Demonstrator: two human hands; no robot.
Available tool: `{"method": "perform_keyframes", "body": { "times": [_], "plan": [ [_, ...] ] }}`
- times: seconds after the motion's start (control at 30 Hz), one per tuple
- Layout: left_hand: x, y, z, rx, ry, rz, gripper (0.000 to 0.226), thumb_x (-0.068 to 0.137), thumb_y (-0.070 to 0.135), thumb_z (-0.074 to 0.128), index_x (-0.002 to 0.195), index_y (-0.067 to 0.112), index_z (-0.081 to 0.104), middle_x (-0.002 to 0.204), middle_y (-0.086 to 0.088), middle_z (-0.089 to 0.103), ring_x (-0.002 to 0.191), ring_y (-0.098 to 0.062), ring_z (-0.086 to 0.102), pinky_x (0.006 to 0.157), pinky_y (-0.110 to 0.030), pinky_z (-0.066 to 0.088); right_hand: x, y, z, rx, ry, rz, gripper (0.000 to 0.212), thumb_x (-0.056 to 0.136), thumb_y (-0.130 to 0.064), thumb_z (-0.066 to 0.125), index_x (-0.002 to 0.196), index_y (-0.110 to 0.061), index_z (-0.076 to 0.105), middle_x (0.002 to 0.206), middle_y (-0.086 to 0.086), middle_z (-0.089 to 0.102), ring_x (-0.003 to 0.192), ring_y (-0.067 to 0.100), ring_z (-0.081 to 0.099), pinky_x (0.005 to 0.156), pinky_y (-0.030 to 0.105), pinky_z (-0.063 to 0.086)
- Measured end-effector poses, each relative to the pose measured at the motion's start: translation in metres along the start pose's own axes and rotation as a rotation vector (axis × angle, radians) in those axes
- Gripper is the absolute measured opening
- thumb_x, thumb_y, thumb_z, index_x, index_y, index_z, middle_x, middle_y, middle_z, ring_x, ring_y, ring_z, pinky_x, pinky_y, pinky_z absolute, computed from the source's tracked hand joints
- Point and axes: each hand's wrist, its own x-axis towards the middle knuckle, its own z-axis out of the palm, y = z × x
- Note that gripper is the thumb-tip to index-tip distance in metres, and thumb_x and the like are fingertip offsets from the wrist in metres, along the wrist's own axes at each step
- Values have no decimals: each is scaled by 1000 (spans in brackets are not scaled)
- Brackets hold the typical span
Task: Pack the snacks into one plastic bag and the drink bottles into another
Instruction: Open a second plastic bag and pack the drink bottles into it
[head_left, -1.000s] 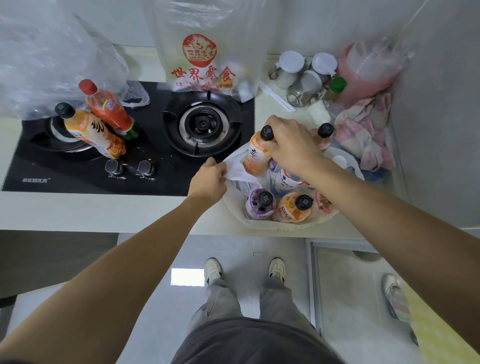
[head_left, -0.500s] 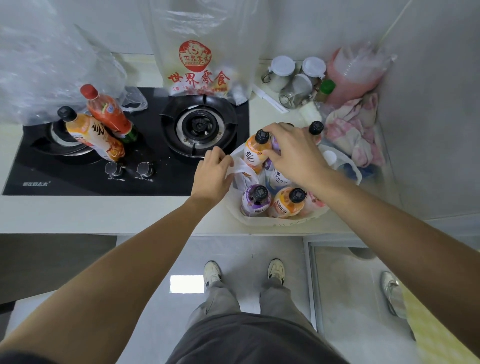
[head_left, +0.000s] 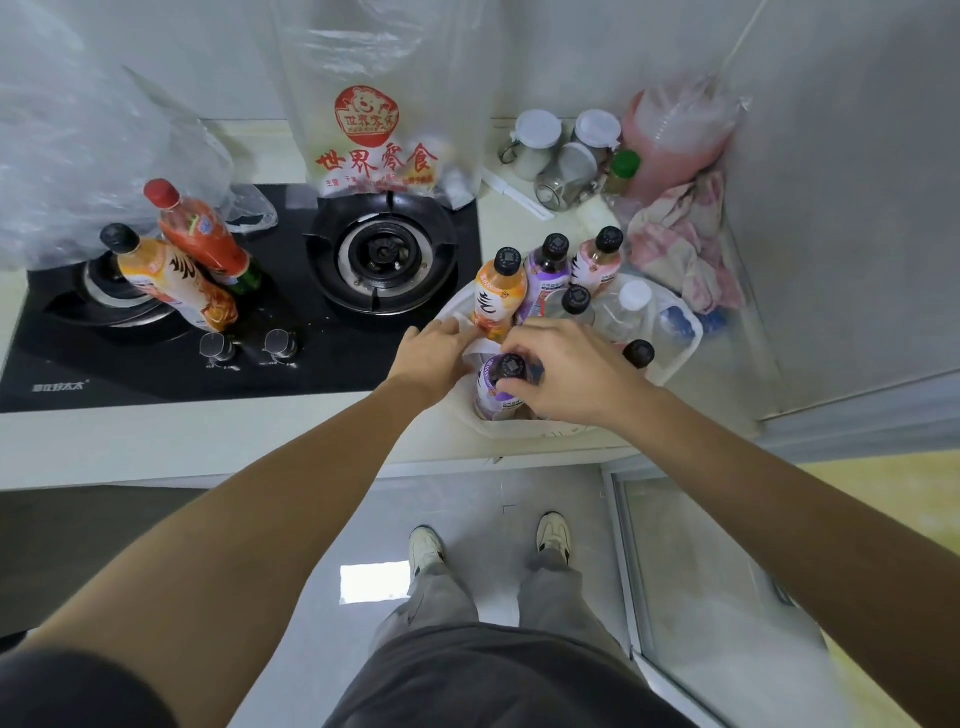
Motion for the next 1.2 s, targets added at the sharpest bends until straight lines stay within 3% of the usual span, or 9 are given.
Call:
{"method": "perform_keyframes", "body": {
  "times": [0.17,0.3,0.43,0.57,0.67,0.73,0.93,1.07,1.2],
  "plan": [
    [8,6,0,20,-95,19,36,102,35,49,138,38,49,117,-1,65,110,-28,61,89,-39,37,-1,2,5,-12,0,23,25,83,-39,77,96,-22,64,92,-14,46,81,17,52,72,39,50],
    [7,5,1,109,-174,-50,24,101,34,53,125,31,56,110,0,67,108,-27,62,91,-39,37,-1,5,6,-29,21,36,24,86,-34,76,86,-26,53,90,-11,49,79,17,51,68,35,43],
    [1,-4,3,132,-193,-86,15,102,25,51,116,25,57,111,-3,68,109,-28,61,96,-41,37,0,10,4,-26,15,82,18,84,-33,75,89,-21,64,93,-7,58,82,21,60,70,37,49],
    [-8,-10,6,69,-222,-27,49,99,31,60,141,27,35,118,-6,67,107,-31,63,98,-45,41,3,8,-4,-29,40,69,21,83,-29,75,80,-25,55,85,-10,51,77,20,55,65,31,37],
    [-8,-7,6,-10,-229,34,78,98,34,62,158,38,14,115,-8,67,101,-32,65,77,-38,47,5,7,-9,-43,45,69,26,82,-25,75,76,-25,50,81,-12,45,73,20,50,65,30,33],
    [-3,-5,8,-34,-257,50,81,98,40,60,160,43,7,116,-7,67,101,-32,65,71,-36,46,6,8,-10,-46,38,80,25,81,-26,75,75,-25,51,78,-13,44,73,20,52,65,31,35],
    [6,1,15,26,-327,-54,68,97,49,58,155,35,27,120,-7,64,107,-32,64,80,-39,52,10,12,-6,-60,37,92,23,83,-28,77,78,-23,55,83,-10,48,75,18,50,66,30,33],
    [0,-4,21,50,-263,-111,32,100,39,56,128,23,58,115,-7,66,102,-32,65,73,-35,46,12,17,-5,-55,58,81,17,82,-29,76,79,-19,62,80,-8,51,74,19,52,64,33,40],
    [-17,-16,22,-153,-154,-178,12,98,24,53,100,21,64,97,-5,66,88,-32,65,69,-35,48,13,20,-9,-52,63,84,17,82,-29,76,78,-16,65,77,-5,58,73,22,57,62,36,47]
  ]
}}
